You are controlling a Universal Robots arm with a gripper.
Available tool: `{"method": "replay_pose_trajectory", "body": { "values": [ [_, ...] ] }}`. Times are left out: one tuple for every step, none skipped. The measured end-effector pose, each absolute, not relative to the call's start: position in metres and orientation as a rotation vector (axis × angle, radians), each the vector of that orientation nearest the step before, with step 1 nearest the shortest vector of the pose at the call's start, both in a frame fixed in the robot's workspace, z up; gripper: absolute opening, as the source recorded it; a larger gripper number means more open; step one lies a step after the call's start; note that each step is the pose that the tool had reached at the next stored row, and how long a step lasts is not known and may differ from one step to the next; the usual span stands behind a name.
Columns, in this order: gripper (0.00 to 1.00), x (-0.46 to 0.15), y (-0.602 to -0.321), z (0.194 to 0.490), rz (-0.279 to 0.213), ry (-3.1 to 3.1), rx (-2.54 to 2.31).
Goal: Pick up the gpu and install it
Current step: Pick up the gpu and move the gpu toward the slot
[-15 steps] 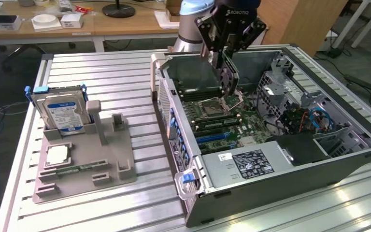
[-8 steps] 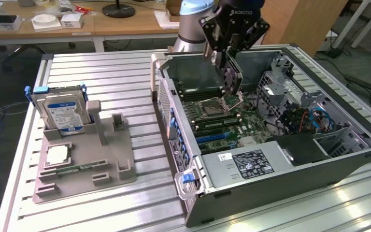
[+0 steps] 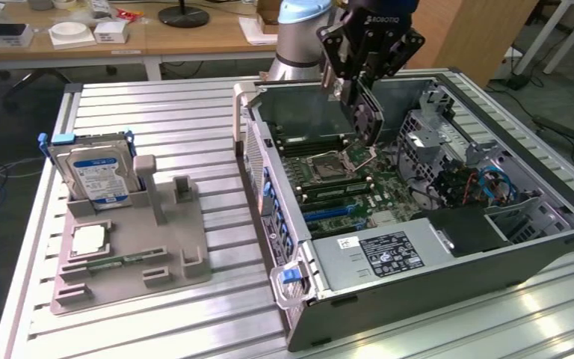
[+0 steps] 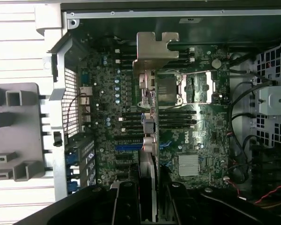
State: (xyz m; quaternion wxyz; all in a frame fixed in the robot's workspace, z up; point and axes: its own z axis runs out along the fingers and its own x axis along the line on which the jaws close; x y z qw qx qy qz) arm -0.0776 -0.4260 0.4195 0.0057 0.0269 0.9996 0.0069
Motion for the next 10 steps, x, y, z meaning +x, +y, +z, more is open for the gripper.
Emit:
{"method": "replay_pose_trajectory", "body": {
  "values": [
    [0.27, -0.076, -0.426, 0.42, 0.022, 3.129, 0.084],
    [0.27, -0.074, -0.426, 0.419, 0.022, 3.129, 0.084],
    [0.27, -0.072, -0.426, 0.419, 0.022, 3.129, 0.084],
    [0.27, -0.07, -0.426, 0.419, 0.022, 3.129, 0.084],
    [0.27, -0.067, -0.426, 0.419, 0.022, 3.129, 0.084],
    [0.27, -0.065, -0.426, 0.419, 0.022, 3.129, 0.084],
    [0.27, -0.063, -0.426, 0.419, 0.022, 3.129, 0.084],
    [0.27, -0.061, -0.426, 0.419, 0.022, 3.129, 0.084],
    [0.27, -0.059, -0.426, 0.419, 0.022, 3.129, 0.084],
    [0.27, -0.057, -0.426, 0.419, 0.022, 3.129, 0.084]
  ]
}}
